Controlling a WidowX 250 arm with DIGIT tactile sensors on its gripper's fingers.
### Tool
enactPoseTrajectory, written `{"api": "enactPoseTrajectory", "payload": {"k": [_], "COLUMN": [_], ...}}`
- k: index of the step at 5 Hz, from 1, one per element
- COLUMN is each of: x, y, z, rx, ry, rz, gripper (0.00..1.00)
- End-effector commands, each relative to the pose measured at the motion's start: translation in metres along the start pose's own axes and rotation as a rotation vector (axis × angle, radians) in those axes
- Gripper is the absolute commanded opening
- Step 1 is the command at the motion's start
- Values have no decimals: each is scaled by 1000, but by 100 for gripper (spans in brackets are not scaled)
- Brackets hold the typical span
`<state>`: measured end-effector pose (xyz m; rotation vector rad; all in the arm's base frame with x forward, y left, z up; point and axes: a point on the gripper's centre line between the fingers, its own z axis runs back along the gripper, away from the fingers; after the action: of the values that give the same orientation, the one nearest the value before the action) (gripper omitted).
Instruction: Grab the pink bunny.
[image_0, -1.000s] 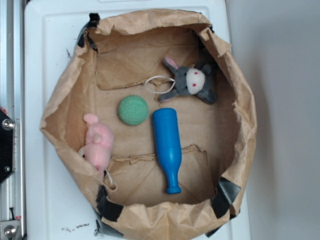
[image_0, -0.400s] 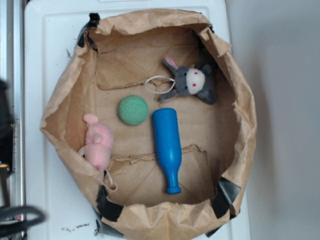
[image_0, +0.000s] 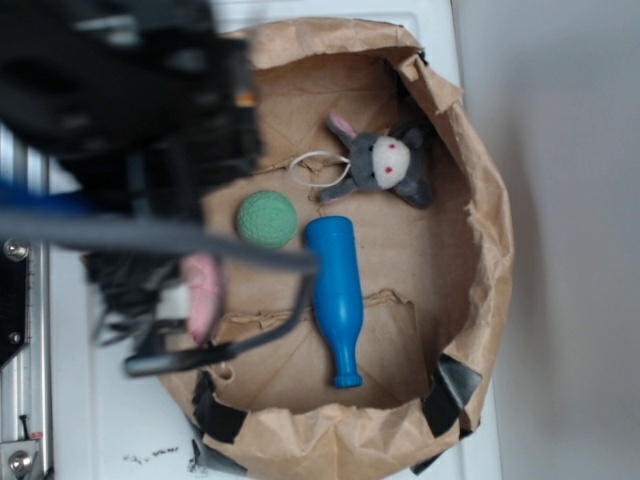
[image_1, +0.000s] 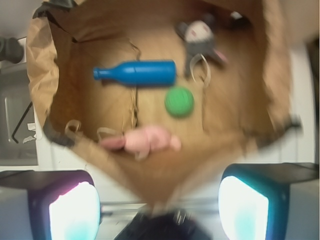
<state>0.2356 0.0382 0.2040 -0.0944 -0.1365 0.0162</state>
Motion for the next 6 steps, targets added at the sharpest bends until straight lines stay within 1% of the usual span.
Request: {"api": "enactPoseTrajectory", "payload": {"k": [1, 4, 5, 6], "x": [15, 15, 1, -8], "y": [11, 11, 17, 19], "z": [-6, -6, -32, -64], "rx": [1, 1, -54, -5], "ry": [-27, -27, -43, -73], "rz": [-112, -112, -111, -107], "gripper": [100, 100, 100, 100]}}
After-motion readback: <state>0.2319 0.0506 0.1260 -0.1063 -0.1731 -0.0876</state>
